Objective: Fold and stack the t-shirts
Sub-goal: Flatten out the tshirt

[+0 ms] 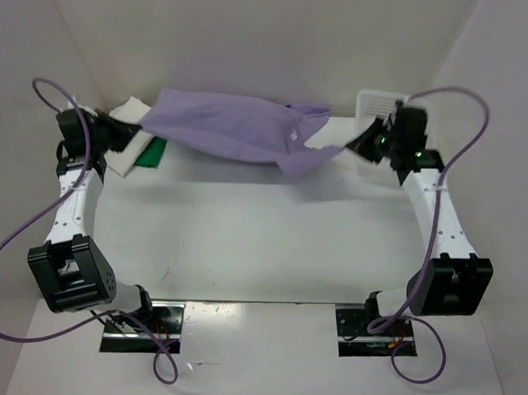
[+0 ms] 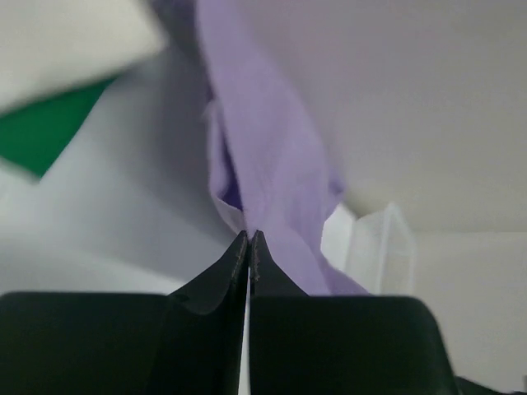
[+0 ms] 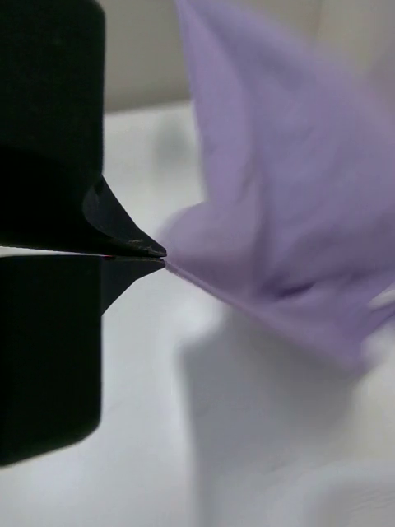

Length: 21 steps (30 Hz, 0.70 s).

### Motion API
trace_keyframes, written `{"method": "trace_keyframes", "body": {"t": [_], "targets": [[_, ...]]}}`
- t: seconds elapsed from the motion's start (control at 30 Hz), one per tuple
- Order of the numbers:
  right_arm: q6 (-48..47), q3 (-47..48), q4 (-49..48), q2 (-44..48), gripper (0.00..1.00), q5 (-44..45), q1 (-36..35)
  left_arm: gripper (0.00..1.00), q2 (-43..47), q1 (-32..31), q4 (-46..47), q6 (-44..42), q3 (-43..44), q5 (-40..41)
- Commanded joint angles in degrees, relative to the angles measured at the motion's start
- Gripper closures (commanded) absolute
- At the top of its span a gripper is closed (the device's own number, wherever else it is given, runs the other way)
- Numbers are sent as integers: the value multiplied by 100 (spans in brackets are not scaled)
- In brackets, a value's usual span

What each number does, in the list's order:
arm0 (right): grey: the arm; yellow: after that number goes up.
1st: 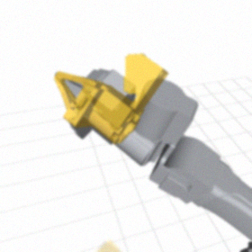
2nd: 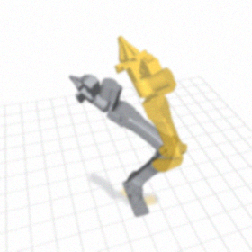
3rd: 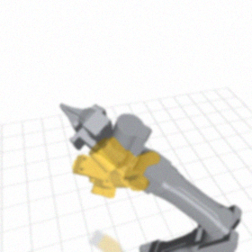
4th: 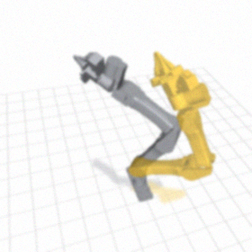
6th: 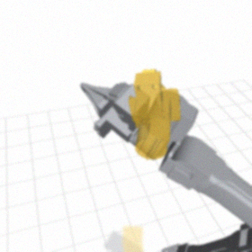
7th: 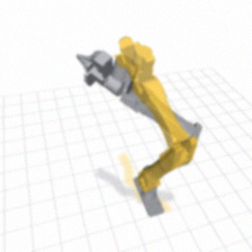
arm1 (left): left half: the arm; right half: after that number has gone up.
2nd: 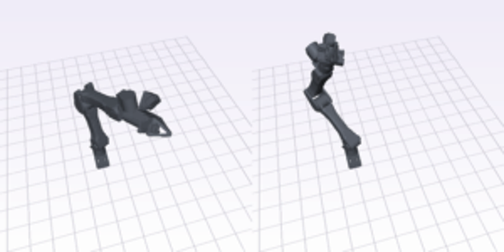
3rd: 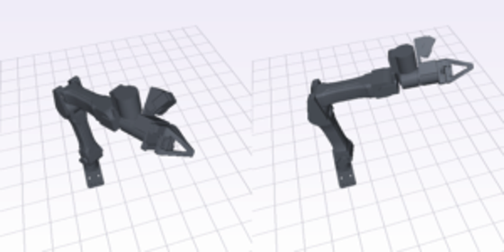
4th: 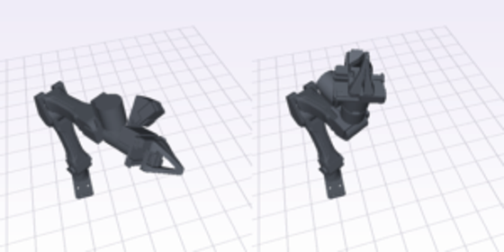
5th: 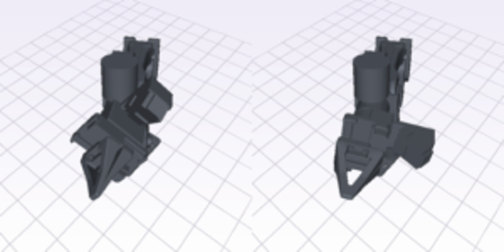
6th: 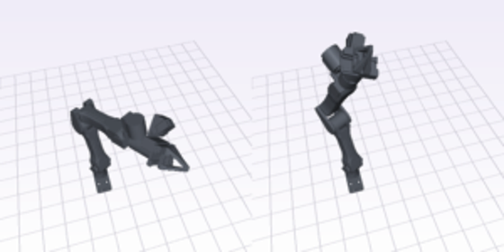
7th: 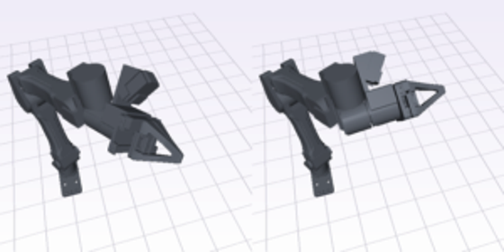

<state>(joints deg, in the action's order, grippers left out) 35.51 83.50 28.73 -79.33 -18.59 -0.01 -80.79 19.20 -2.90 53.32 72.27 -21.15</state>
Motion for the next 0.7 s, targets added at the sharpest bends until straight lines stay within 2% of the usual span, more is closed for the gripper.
{"method": "trace_keyframes", "body": {"t": [0.0, 0.03, 0.13, 0.17, 0.3, 0.43, 0.5, 0.6, 0.67], "targets": [[-351, -1517, 422, 891, 100, 433, -78, 100, 686, 13, -183, -567, -931, 224], [-351, -2139, 510, 1041, 100, 487, -78, 100, 801, 13, -289, -647, -1447, 373], [-413, -2863, 1054, 1507, 100, 488, -78, 100, 1205, 13, -729, -884, -2171, 663], [-361, -2970, 1195, 1787, 100, 488, -78, 100, 1302, 66, -852, -989, -2565, 717], [-220, -3164, 2247, 2341, 100, 294, -156, 100, 2004, 118, -1694, -1183, -3156, 989], [166, -3367, 2951, 3071, 100, 294, -447, 100, 2349, 119, -2389, -1184, -3097, 815], [220, -3123, 3408, 3422, 100, 294, -447, 100, 2296, 119, -2654, -1184, -3017, 639], [220, -2937, 3709, 3424, 100, 356, -447, 100, 2296, 119, -2778, -1105, -2895, 506], [220, -2936, 3553, 3363, 100, 356, -447, 100, 2235, 119, -2629, -1017, -2842, 393]]}}
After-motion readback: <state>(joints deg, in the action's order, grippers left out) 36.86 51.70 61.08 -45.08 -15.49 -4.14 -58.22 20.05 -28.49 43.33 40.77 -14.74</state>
